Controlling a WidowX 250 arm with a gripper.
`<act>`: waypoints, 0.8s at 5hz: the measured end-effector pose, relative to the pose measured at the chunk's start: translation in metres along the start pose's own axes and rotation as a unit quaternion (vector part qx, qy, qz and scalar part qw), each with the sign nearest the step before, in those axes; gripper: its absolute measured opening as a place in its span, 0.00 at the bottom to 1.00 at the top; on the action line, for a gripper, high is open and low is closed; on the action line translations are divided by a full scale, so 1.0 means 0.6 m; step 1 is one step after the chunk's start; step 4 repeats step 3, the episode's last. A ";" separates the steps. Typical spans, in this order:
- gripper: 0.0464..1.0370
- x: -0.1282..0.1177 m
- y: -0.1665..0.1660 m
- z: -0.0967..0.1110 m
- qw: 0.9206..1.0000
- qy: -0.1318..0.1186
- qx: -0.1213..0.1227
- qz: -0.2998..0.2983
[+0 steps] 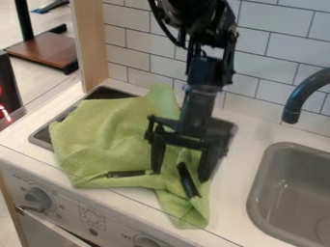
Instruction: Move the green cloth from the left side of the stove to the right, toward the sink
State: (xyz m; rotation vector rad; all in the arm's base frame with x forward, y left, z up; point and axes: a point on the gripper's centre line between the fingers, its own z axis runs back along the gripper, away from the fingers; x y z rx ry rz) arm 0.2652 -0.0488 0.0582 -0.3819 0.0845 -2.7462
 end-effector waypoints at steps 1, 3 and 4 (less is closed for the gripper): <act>0.96 -0.001 -0.028 0.041 0.999 0.011 0.029 0.012; 0.96 0.009 -0.078 0.121 0.997 0.059 0.038 -0.019; 0.96 0.009 -0.078 0.121 0.997 0.059 0.038 -0.019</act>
